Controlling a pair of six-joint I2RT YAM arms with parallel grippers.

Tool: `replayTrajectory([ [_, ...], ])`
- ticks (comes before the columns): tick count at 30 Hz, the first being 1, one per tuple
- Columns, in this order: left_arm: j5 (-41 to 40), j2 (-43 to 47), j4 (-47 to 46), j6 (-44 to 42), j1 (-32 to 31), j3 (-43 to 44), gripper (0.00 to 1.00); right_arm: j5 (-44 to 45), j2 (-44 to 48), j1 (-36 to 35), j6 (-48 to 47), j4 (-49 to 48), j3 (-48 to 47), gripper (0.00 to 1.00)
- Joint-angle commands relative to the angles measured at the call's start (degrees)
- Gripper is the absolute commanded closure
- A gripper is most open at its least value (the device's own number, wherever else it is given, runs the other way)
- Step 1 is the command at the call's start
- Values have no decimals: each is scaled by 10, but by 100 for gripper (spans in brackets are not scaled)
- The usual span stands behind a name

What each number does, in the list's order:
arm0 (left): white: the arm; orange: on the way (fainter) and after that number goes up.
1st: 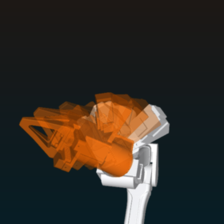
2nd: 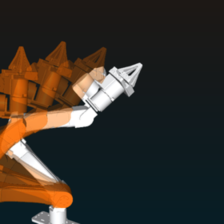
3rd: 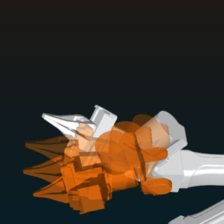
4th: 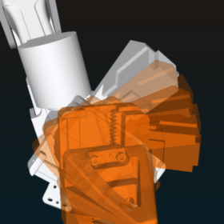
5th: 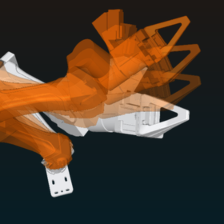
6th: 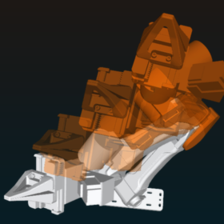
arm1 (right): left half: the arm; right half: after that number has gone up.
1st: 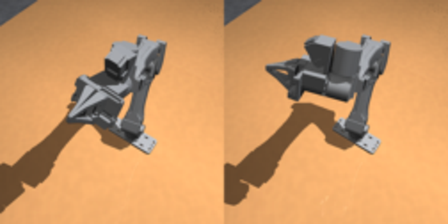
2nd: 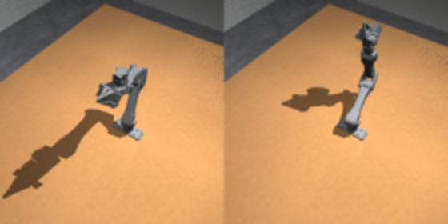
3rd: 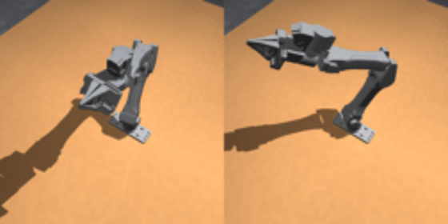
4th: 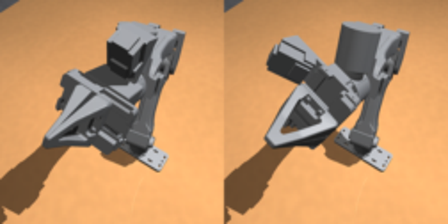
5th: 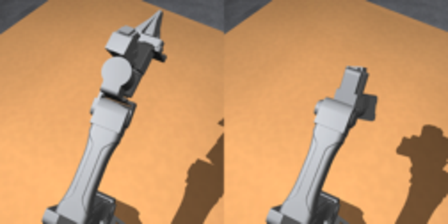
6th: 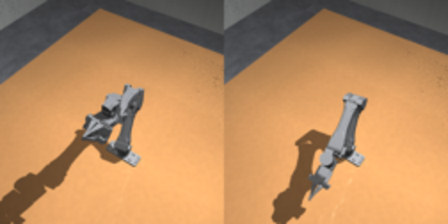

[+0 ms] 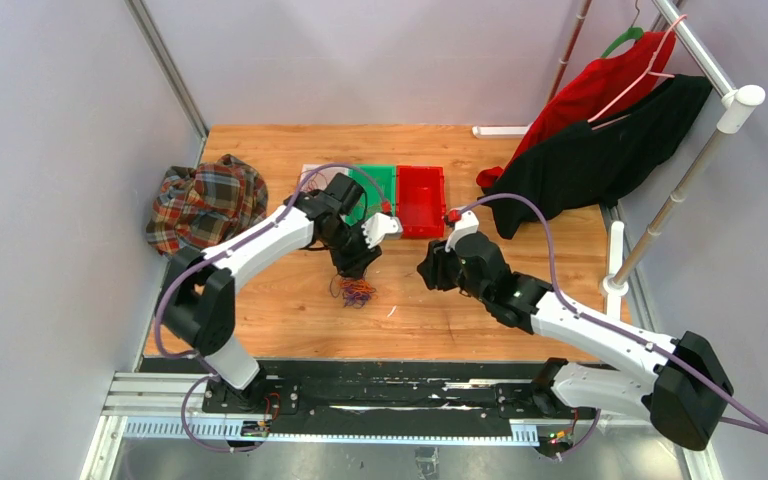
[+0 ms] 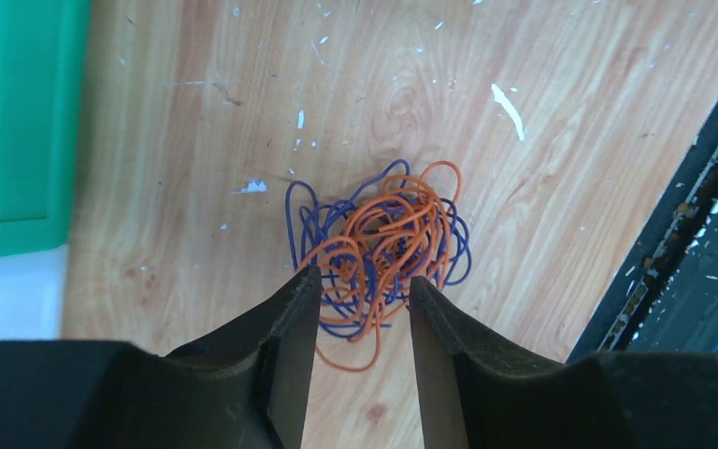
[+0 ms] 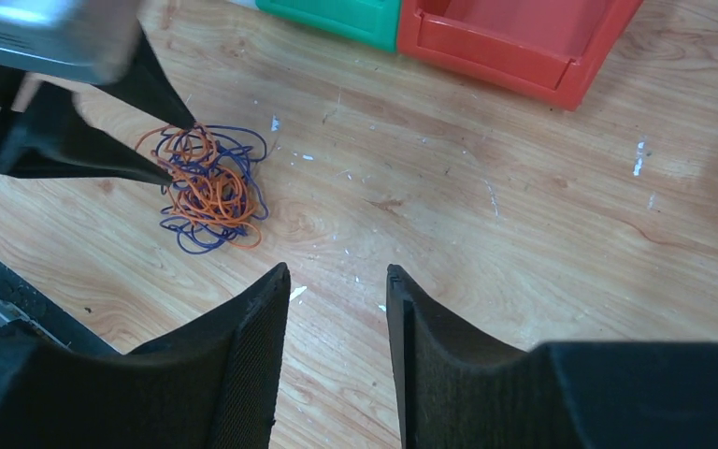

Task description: Untangle the cables

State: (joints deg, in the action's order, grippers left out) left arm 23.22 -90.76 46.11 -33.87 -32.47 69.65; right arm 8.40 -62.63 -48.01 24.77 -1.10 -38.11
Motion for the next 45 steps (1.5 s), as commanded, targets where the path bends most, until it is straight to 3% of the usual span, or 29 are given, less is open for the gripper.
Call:
replayTrajectory([
  [1,-19,-33,-22,22,-3,19,56,23,26,-6,0,3,17,58],
  [5,-33,-43,-27,8,-3,13,60,29,33,-6,0,7,23,60],
  [12,-45,-37,-40,-2,-2,-3,87,28,39,-6,6,7,31,66],
  [15,-33,-28,-29,-7,-2,0,94,29,44,-6,5,9,33,69],
  [25,52,42,64,39,-2,81,99,14,30,-7,3,-18,19,68],
  [35,101,119,118,90,-2,124,99,-76,25,-23,-20,-144,-4,42],
  [45,223,140,175,122,-2,253,99,-164,-62,-65,-28,-235,-77,38],
])
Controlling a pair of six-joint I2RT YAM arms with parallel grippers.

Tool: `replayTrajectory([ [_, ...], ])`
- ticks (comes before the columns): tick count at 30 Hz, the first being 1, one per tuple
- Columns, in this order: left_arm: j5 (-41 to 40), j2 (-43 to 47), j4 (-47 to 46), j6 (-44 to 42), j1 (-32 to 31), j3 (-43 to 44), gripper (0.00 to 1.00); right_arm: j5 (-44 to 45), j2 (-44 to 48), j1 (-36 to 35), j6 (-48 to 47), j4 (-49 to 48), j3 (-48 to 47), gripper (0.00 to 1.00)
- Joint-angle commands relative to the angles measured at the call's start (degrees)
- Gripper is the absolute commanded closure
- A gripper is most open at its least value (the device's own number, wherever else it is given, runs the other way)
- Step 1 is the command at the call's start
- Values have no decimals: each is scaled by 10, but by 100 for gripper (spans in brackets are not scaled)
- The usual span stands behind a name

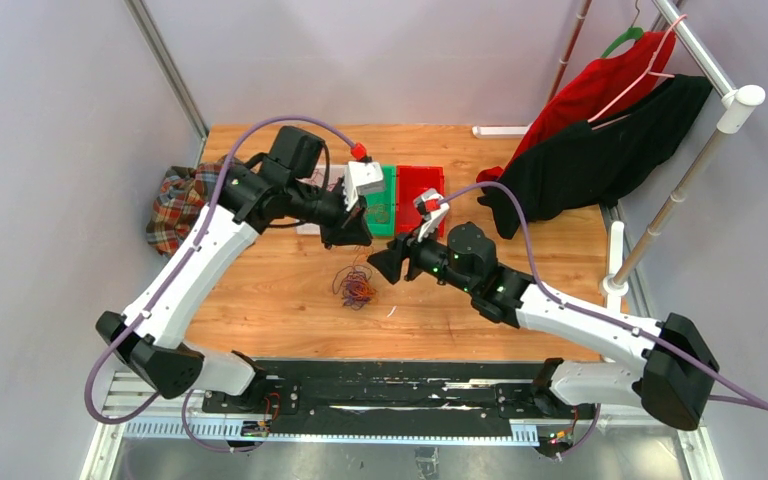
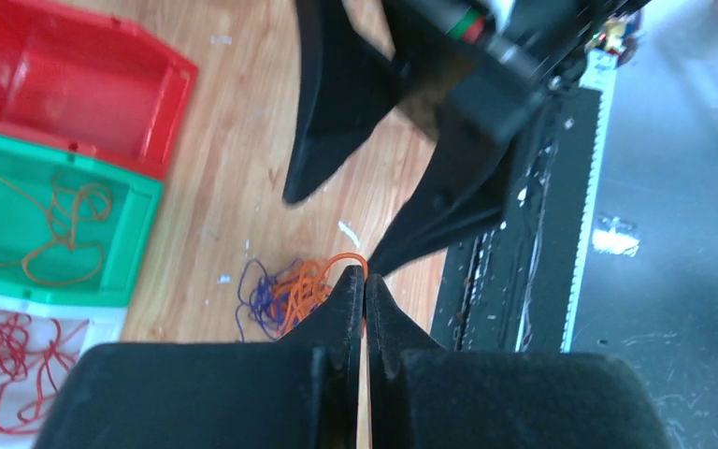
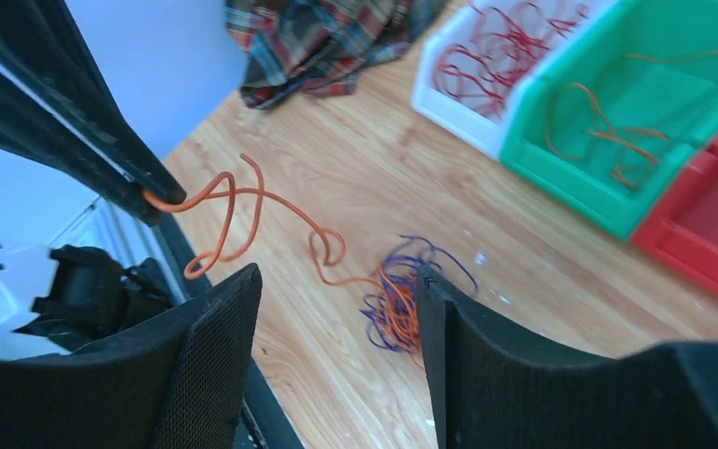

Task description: Untangle the cables

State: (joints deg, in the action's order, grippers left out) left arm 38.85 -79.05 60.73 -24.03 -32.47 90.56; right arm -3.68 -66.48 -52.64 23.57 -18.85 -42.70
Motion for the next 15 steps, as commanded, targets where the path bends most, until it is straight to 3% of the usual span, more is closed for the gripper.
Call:
replayTrajectory([
  [1,73,26,29,26,-2,54,99,-50,-29,-21,-18,-66,-33,38],
  [10,125,19,29,56,-2,166,99,-60,-90,-33,-31,-88,-87,39],
  [15,107,-6,29,47,-2,295,99,-72,-142,-33,-27,-88,-112,44],
])
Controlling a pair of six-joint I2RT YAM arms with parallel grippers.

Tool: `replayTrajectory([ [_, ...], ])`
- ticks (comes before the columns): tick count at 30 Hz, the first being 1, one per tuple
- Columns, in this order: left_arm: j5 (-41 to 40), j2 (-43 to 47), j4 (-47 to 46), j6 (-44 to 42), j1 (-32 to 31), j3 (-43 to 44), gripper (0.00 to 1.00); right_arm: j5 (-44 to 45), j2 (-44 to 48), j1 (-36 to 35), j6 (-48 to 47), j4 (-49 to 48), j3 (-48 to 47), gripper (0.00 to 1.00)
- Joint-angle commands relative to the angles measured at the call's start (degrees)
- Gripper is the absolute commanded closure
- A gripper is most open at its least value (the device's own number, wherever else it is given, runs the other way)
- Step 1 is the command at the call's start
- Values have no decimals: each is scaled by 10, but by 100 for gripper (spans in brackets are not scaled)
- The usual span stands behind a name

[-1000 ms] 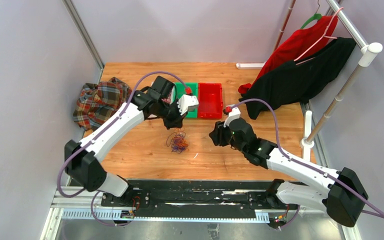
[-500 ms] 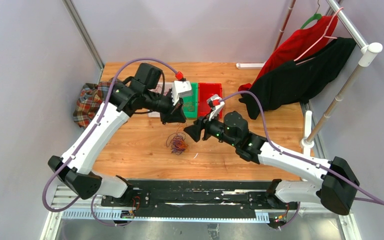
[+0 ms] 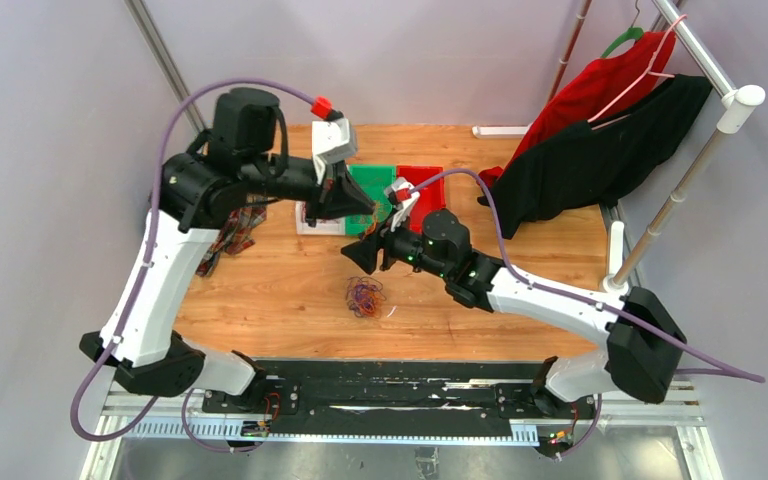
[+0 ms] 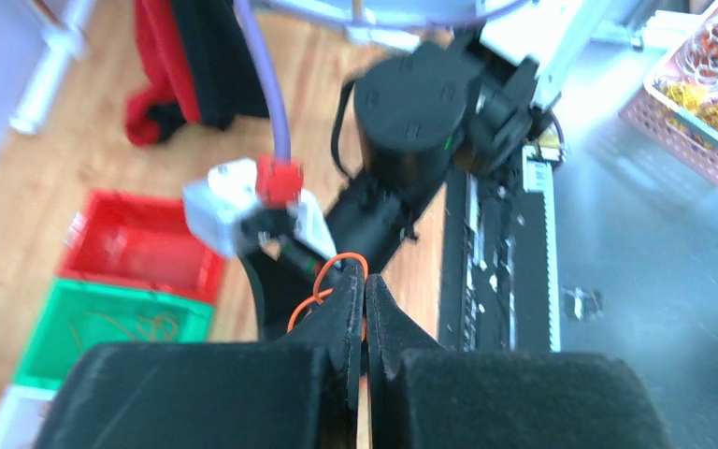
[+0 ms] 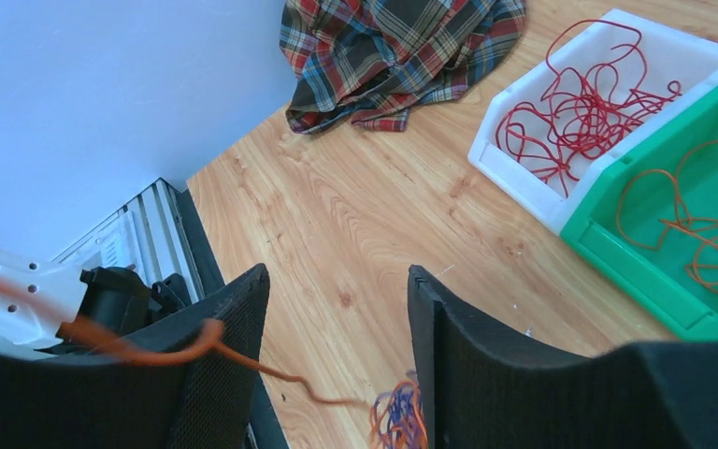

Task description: Untangle the cables

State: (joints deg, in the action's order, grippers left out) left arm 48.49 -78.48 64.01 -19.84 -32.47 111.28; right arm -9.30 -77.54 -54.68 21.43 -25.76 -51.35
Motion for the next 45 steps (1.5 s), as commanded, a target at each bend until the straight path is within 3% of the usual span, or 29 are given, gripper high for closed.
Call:
replayTrajectory([
  [1,7,-17,-4,1,-2,117,100,-19,-42,-13,-5,-18,-28,46],
  [8,-24,-56,-6,-26,-2,314,100,-4,-75,-12,-6,-4,-12,58],
  [11,-43,-55,-26,-38,-2,345,100,6,-72,-9,-7,-1,17,60],
  [19,-123,50,-231,-61,-2,163,100,35,-55,2,-3,-1,103,60],
  [25,-162,60,-241,-86,-2,75,100,35,-7,12,-4,-7,132,31],
  [26,-177,64,-249,-91,-2,44,100,37,5,15,-4,-1,133,30],
  [35,-388,49,-337,-122,-3,-107,100,103,142,41,-28,48,153,28],
  [41,-402,12,-393,-122,-2,-124,100,176,162,49,-36,93,155,28],
  [45,-452,-20,-441,-115,-2,-116,100,207,140,56,-22,146,151,29],
])
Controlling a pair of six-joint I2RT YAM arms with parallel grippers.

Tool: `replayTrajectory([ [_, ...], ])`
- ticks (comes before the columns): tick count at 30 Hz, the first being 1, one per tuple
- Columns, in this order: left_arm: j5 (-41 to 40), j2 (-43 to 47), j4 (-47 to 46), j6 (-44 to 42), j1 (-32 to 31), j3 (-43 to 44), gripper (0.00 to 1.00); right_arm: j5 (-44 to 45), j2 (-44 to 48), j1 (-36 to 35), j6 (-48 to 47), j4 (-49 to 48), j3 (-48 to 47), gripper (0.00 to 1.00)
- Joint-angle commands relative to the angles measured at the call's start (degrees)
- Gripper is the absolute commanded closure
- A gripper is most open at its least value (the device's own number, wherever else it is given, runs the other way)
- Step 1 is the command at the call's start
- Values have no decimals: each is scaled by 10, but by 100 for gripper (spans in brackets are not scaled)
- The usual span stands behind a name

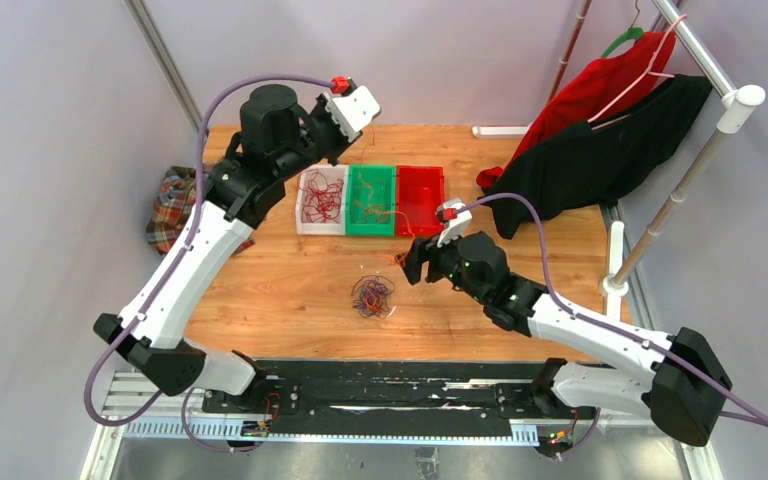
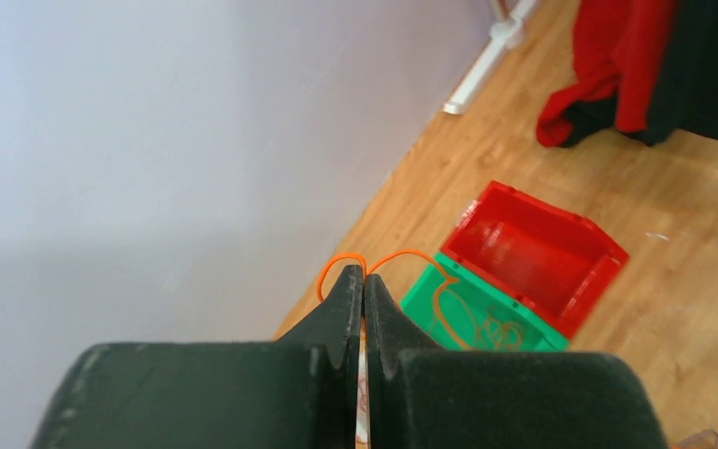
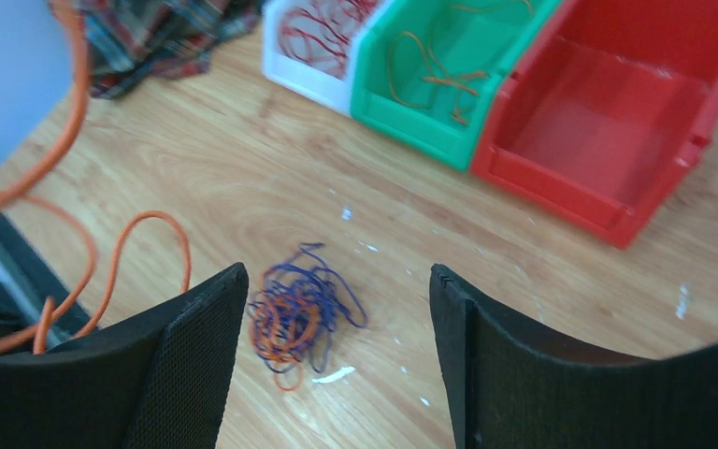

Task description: Untangle the cables

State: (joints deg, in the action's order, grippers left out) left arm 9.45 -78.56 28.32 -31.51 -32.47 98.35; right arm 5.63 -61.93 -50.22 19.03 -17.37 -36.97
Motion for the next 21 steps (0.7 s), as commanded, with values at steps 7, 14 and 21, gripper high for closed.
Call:
replayTrajectory([
  [7,-126,-37,-194,-21,-2,-3,100,74,1,12,36,68,51,30],
  [14,-109,-56,-194,-3,-2,3,100,80,26,11,39,72,72,31],
  [21,-113,-67,-199,-14,2,0,100,88,39,11,37,81,75,31],
])
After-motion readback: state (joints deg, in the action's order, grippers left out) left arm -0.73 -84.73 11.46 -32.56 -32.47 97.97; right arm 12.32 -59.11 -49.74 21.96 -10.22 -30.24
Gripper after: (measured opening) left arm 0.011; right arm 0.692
